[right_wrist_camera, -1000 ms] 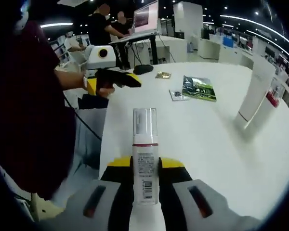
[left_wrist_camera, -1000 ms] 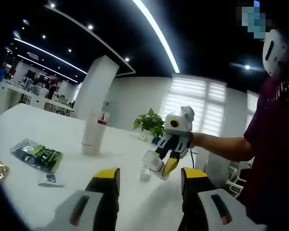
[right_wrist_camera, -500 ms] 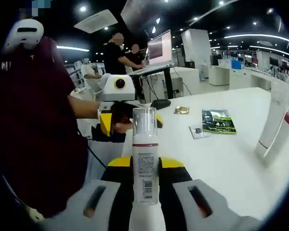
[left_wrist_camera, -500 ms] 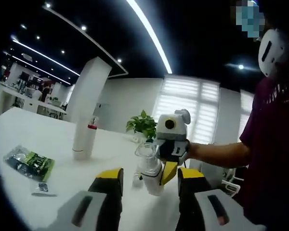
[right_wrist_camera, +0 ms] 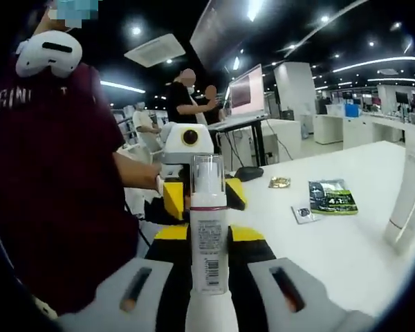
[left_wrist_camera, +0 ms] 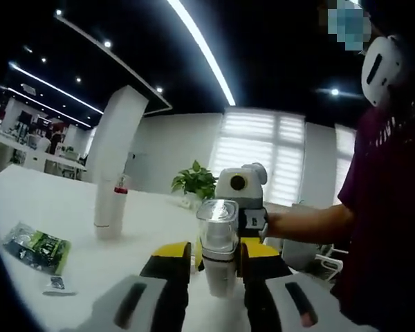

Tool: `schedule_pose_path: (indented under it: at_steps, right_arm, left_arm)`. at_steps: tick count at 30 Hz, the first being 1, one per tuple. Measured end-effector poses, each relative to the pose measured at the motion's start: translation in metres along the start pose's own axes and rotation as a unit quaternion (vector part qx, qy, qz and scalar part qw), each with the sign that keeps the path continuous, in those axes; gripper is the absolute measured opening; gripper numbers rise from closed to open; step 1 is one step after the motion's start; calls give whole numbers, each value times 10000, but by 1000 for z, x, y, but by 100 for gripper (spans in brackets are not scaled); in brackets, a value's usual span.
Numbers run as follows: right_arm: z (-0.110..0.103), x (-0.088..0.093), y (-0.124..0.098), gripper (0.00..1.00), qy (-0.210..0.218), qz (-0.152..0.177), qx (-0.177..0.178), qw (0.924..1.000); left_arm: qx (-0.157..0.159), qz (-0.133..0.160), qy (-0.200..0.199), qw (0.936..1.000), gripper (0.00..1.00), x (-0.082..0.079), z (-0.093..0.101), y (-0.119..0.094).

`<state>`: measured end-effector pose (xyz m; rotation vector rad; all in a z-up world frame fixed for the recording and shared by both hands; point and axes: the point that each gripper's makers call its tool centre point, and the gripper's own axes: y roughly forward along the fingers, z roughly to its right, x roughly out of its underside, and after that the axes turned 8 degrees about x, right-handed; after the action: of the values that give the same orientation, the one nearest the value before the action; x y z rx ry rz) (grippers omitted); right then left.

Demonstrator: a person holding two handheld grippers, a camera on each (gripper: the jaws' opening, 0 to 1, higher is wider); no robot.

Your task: Arrange the skincare products in the storage area until every visible bottle or jar stands upright without overlapping.

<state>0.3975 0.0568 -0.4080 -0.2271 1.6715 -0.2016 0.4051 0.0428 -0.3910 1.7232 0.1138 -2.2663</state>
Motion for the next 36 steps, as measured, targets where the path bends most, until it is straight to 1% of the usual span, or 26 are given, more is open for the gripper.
schedule_pose_path:
  at_steps: [3, 5, 8, 10, 12, 13, 15, 17, 19, 20, 21, 22, 23, 24, 26, 28, 29, 30, 31, 32, 33, 34, 35, 36]
  right_arm:
    - [-4, -2, 4, 17, 131, 134, -120, 9998]
    - [-4, 1, 7, 17, 164, 114, -143, 9997]
    - [-5, 2, 10, 17, 197, 151, -147, 9996]
    - [-4, 1, 11, 18, 243, 215, -122, 9994]
    - [2, -1, 14, 18, 135, 267, 86, 9995]
    - [7, -2, 16, 18, 56, 291, 261, 9992]
    - [11, -2, 18, 19, -33, 285, 442, 9986]
    - [16, 0, 22, 20, -165, 190, 672, 9974]
    - [17, 1, 26, 22, -156, 189, 772, 9967]
    - [18, 2, 27, 24, -202, 156, 876, 9958]
    - [16, 2, 29, 27, -223, 148, 897, 9956]
    - [18, 3, 30, 30, -298, 121, 996, 9945]
    - [22, 5, 31, 31, -461, 35, 1176, 9920]
    - [25, 8, 32, 32, -746, -90, 1405, 9872]
    - [25, 9, 37, 36, -997, -135, 1642, 9813]
    - [28, 8, 38, 36, -954, -107, 1888, 9773]
    - [32, 6, 38, 34, -1024, -53, 2134, 9716]
    - [34, 5, 38, 33, -988, 46, 2269, 9689]
    - [37, 3, 37, 30, -975, 112, 2416, 9654]
    - [41, 7, 35, 27, -891, 117, 2655, 9599]
    - [41, 8, 35, 26, -869, 154, 2742, 9576]
    - [41, 8, 35, 25, -858, 172, 2747, 9575]
    - [39, 9, 35, 25, -659, 276, 2794, 9575]
    - [38, 10, 35, 25, -579, 310, 2820, 9572]
  left_arm:
    - [73, 68, 0, 10000, 26, -2, 3, 1]
    - [165, 32, 55, 9998, 22, -2, 7, 3]
    - [76, -30, 85, 9999, 22, 0, 5, 1]
    - [26, 10, 57, 10000, 22, -2, 3, -1]
    - [-151, 23, 48, 9999, 21, -3, -3, -3]
    - [-306, 30, 28, 9995, 21, -4, -7, -5]
    - [-447, -1, 38, 9990, 20, -4, -12, -7]
    - [-627, -145, 152, 9978, 20, -4, -18, -8]
    - [-708, -232, 216, 9970, 20, -4, -20, -7]
    - [-829, -343, 348, 9954, 20, -4, -23, -7]
    - [-899, -462, 457, 9938, 20, -3, -25, -7]
    - [-948, -486, 497, 9931, 20, -3, -26, -7]
    - [-1002, -517, 544, 9921, 20, -4, -28, -7]
    - [-1064, -557, 581, 9911, 20, -5, -30, -7]
    - [-1151, -747, 742, 9878, 20, -4, -32, -7]
    - [-1176, -876, 805, 9859, 20, -3, -33, -6]
    - [-1193, -1020, 853, 9839, 20, 0, -36, -7]
    - [-1219, -1175, 937, 9811, 20, 3, -37, -8]
    - [-1280, -1238, 1004, 9789, 20, 3, -38, -8]
    - [-1294, -1237, 1011, 9786, 20, 3, -38, -6]
    - [-1249, -1303, 1006, 9784, 20, 4, -36, -6]
    - [-1239, -1332, 1016, 9780, 20, 5, -36, -7]
    - [-1217, -1364, 1043, 9776, 20, 6, -35, -7]
    - [-1182, -1374, 1036, 9780, 20, 6, -34, -7]
